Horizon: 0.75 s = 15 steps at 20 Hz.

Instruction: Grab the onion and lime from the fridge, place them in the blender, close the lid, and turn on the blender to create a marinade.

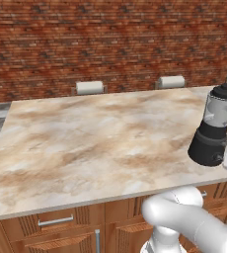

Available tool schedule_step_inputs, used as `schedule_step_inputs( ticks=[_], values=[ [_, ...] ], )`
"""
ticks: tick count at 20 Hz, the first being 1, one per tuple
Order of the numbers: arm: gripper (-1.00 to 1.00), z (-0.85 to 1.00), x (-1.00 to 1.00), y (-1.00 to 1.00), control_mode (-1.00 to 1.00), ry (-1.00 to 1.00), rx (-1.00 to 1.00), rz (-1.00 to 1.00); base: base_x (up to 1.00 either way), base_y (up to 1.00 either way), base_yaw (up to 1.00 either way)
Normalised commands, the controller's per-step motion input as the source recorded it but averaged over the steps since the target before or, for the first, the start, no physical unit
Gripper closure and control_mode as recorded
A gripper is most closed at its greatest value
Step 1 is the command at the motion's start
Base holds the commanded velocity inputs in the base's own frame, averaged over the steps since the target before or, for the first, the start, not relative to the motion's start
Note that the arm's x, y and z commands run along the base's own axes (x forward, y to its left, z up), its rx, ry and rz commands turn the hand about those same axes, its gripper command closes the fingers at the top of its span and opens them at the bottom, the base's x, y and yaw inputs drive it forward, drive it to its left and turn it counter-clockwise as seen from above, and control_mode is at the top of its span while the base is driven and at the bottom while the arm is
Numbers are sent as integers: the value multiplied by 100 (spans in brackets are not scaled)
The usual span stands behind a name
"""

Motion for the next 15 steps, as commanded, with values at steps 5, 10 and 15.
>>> schedule_step_inputs(
  ticks=[5, 10, 15],
  values=[
    [-100, 22, -87, 0, -100, -6, 1, 0, 0, 0, 0],
    [-100, 49, -64, 10, -100, -7, 0, 0, 0, 0, 0],
    [-100, 50, -24, 42, -100, 0, -1, 0, 0, 0, 0]
  ],
)
